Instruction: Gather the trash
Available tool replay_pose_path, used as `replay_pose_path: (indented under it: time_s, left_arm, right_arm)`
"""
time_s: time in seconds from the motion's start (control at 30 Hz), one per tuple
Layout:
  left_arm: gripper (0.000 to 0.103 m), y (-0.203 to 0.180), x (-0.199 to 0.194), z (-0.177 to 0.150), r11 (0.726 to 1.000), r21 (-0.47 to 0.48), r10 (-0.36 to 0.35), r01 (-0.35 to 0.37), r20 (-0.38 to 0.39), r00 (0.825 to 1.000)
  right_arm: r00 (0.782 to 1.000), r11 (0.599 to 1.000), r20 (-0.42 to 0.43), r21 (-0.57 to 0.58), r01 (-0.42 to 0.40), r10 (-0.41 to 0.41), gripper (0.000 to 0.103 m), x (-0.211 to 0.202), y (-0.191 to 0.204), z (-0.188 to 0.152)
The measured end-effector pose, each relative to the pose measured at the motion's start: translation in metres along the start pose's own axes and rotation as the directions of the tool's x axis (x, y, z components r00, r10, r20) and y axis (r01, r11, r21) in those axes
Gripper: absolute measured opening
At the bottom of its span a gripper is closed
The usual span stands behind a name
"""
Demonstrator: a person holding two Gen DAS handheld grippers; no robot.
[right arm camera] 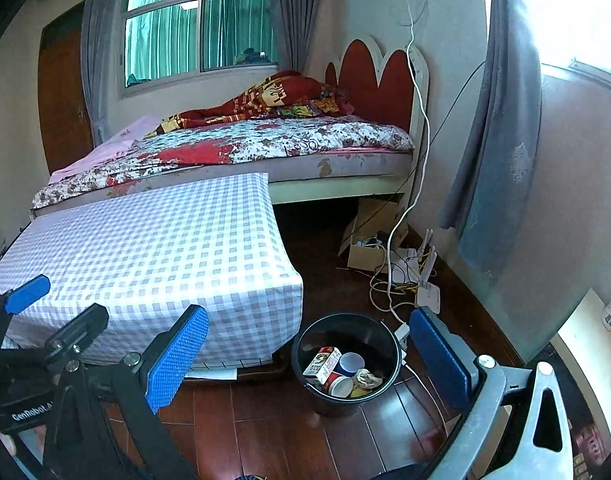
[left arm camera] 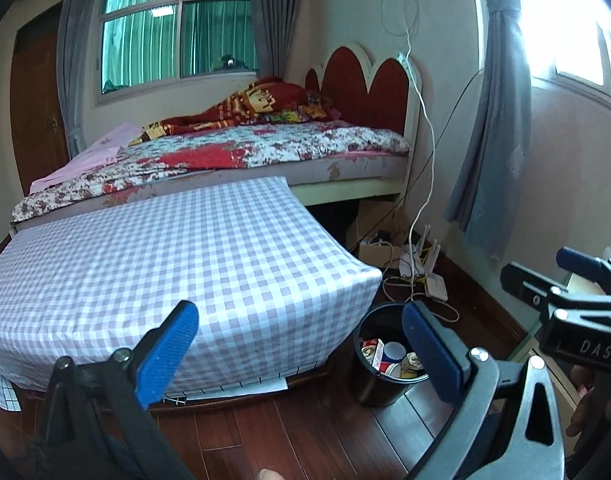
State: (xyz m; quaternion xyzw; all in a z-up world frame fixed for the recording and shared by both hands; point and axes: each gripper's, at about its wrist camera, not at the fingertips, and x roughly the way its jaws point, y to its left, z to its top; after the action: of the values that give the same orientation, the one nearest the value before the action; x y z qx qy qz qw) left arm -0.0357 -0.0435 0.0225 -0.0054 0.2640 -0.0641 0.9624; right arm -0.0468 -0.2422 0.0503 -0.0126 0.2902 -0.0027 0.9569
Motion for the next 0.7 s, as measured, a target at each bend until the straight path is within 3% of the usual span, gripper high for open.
replay_pose_path:
  time_s: [0.17,0.7]
  left_arm:
    - [0.102,0.003,-0.002,0.004,1.0,-0.002,0.024,-0.024,0.027,0.999]
    - [0.102,-0.005,-0.004,0.004,1.0,0.002,0.004,-0.004,0.022,1.0]
  right_arm:
    - [1.0,1.0,0.008,0.008,0.003,-0.003,0.102,-0.005,-0.001,0.0]
    - [1.0,1.0,0.024,0.029,0.013,-0.013,0.102,-0.014,-0.008,0.0]
